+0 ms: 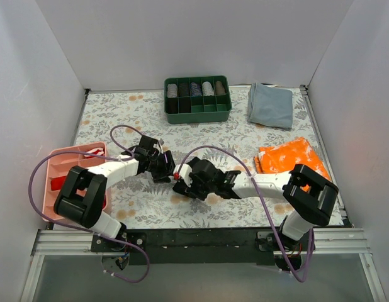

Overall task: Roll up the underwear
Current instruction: Roll the underwear to the center of the board.

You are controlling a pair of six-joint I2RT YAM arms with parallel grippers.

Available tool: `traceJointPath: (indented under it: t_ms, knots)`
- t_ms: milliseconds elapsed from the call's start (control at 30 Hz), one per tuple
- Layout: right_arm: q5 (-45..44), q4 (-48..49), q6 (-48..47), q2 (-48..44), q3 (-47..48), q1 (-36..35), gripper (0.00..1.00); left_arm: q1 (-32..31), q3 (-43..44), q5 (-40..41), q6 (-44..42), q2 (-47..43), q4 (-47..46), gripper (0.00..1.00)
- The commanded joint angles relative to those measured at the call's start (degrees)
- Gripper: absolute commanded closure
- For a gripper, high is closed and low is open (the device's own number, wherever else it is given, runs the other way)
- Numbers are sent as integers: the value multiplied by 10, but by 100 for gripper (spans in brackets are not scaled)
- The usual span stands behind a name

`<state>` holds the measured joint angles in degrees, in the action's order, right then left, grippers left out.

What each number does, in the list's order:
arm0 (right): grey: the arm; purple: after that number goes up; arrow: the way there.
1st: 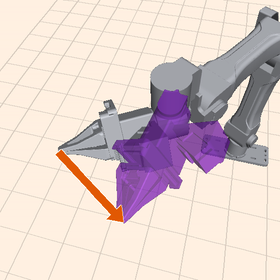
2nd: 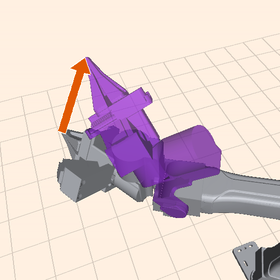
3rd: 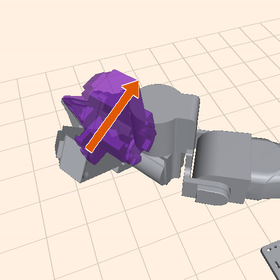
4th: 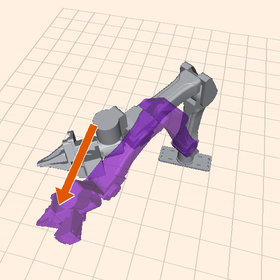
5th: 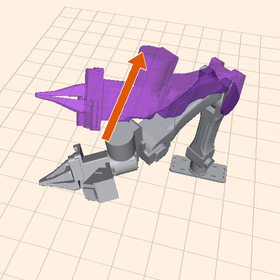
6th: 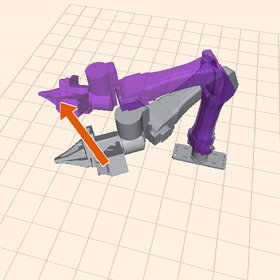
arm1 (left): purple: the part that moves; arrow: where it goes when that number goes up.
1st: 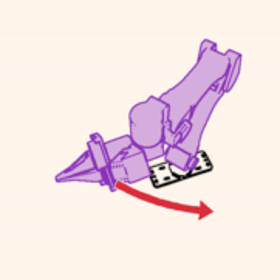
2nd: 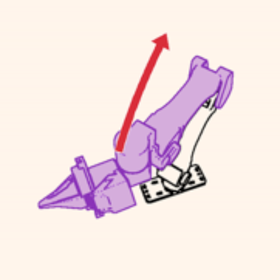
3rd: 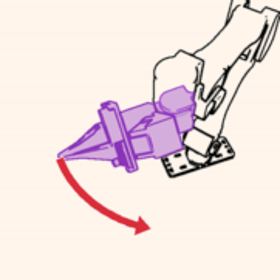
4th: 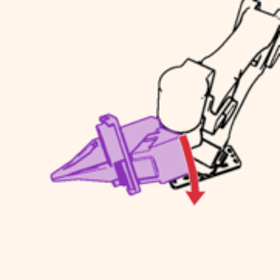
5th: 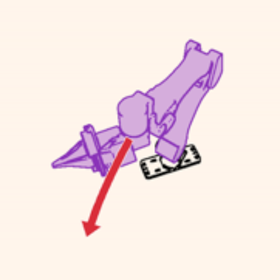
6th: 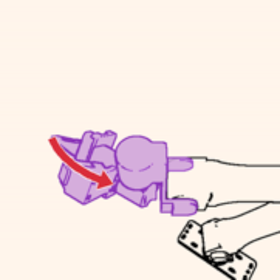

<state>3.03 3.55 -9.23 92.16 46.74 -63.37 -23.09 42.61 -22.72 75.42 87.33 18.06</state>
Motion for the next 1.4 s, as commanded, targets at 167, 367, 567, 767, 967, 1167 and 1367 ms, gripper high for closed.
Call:
traceJointPath:
  t_ms: [167, 367, 567, 767, 967, 1167, 1367]
  knots:
    - [202, 32, 88, 0, -29, 60, 99, 4, -44, 68, 15, -116, -21, 37]
    - [306, 51, 126, 9, -25, 105, 99, 4, -89, 56, 27, -177, -71, 28]
    - [401, 73, 155, 38, -28, 146, 99, 4, -117, 20, 33, -176, -103, 28]
    - [428, 106, 207, 69, -42, 185, 99, 4, -142, 0, 41, -180, -129, 28]
    - [452, 124, 249, 108, -46, 219, 99, 4, -160, -16, 42, -192, -155, 28]
    - [463, 107, 260, 144, -19, 235, 99, 4, -184, -34, 45, -190, -197, 28]
    - [469, 69, 279, 179, 9, 255, 99, 4, -210, -39, 43, -212, -229, 27]
